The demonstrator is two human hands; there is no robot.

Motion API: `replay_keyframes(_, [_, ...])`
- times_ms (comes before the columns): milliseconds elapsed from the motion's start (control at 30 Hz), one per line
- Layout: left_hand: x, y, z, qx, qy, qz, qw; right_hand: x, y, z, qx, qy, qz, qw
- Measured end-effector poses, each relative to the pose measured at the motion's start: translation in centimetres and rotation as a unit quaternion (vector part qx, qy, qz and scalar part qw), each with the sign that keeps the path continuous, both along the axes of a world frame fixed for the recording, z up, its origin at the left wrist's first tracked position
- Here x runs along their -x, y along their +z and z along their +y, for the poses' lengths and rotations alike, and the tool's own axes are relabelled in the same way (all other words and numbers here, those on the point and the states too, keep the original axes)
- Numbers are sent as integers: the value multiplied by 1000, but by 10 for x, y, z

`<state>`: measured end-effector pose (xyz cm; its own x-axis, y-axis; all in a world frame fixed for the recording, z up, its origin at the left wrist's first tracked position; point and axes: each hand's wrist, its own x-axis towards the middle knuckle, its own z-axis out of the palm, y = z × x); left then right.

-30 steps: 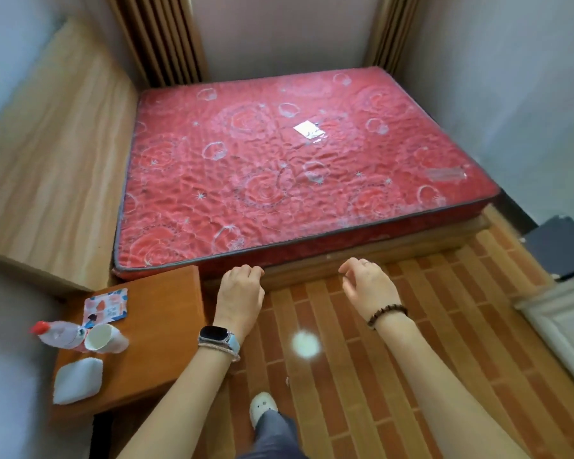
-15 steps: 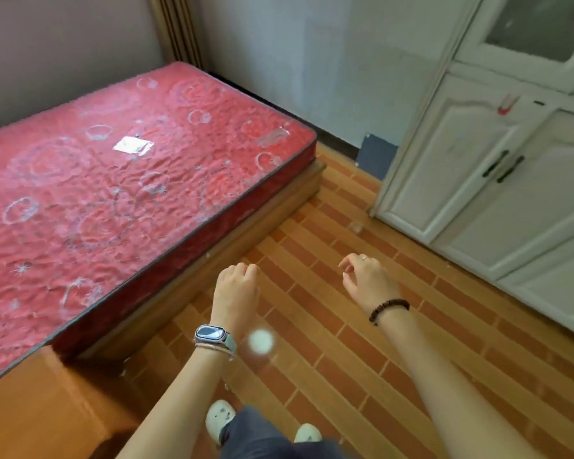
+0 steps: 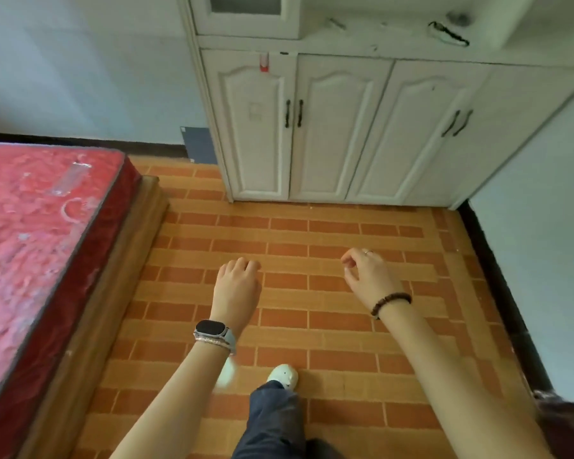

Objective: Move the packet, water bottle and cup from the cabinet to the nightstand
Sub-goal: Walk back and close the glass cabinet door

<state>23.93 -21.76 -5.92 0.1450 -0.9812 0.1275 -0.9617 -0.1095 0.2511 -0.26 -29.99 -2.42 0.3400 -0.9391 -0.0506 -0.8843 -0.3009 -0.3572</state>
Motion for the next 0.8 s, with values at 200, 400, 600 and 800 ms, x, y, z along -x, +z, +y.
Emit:
replay_keyframes(200, [28, 5, -67, -2, -100, 12, 995, 41, 10, -24, 12, -103, 15, 995])
replay_keyframes(400, [46, 24, -143, 33, -182, 2, 983, 65, 26, -51, 38, -183, -4, 982])
replay_keyframes(600, [82, 28, -195, 32, -245, -15, 969, 101, 27, -52, 50, -256, -16, 965])
replay_keyframes(800, [153, 23, -222, 16, -314, -4, 949, 167, 16, -47, 28, -330, -1, 943])
